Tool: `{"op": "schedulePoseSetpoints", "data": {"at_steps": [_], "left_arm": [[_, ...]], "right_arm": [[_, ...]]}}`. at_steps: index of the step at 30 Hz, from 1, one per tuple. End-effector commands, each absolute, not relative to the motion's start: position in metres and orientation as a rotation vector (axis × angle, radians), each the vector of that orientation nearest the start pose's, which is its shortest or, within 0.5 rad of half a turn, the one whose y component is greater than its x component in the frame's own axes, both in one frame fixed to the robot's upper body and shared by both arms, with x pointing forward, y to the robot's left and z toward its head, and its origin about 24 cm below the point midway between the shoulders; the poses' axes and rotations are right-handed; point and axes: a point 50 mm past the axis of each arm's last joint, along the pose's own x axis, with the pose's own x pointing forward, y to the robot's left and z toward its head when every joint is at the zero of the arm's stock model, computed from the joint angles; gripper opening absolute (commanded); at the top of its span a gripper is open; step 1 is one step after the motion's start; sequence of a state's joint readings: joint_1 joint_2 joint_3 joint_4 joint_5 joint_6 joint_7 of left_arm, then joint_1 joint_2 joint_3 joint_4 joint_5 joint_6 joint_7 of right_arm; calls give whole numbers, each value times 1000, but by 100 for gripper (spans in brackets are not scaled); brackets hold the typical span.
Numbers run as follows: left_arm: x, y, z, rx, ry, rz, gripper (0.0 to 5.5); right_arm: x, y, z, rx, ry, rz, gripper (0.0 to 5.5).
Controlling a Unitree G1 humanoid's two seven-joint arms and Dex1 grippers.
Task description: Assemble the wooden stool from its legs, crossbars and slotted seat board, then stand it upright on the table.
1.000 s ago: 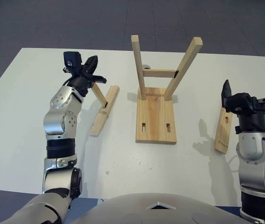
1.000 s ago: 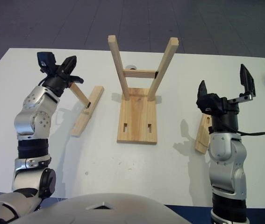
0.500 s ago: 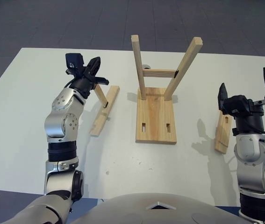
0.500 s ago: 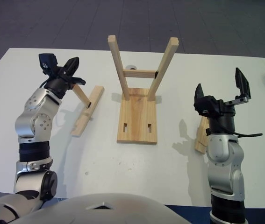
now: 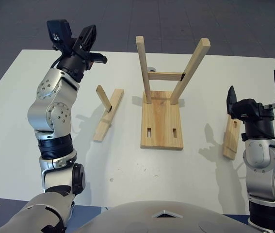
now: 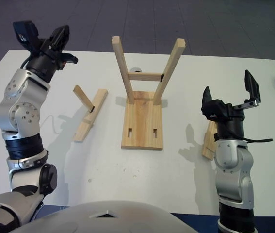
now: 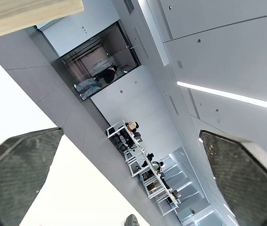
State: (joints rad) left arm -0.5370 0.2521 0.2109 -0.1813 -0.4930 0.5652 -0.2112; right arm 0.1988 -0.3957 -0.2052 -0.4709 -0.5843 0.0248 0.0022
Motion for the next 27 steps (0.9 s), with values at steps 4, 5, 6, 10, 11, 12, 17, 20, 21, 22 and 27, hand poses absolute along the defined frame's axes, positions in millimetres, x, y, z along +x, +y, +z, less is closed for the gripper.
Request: {"op": "schedulePoseSetpoints", "data": {"at_steps": [4,5,6,10,11,12,17,20,21,22,27], "left_arm": [[333,157,105,-142,103,-374,4],[334,156,94,-148,139,-370,4],[336,159,87,-148,152,-353,4],[340,168,88,-175,124,-319,4],[341,167,90,-184,116,-318,4],[341,167,91,-184,110,-320,4],[345,166,113,-200,34,-331,4],[347,168,138,-204,-46,-330,4],[348,169,148,-200,-80,-330,4],[348,170,159,-202,-111,-329,4],[344,176,210,-198,-260,-319,4]], "right_arm": [[205,-239,135,-1027,-239,-217,540],[204,-239,135,-1027,-238,-217,540],[204,-239,135,-1029,-239,-215,540],[205,-241,137,-1032,-242,-215,540],[205,-240,136,-1030,-240,-216,540],[205,-240,136,-1029,-239,-217,540],[206,-238,135,-1023,-242,-220,540],[207,-238,136,-1024,-245,-220,540],[207,-238,136,-1024,-245,-220,540],[208,-238,136,-1025,-246,-220,540],[207,-238,135,-1023,-246,-218,540]]}}
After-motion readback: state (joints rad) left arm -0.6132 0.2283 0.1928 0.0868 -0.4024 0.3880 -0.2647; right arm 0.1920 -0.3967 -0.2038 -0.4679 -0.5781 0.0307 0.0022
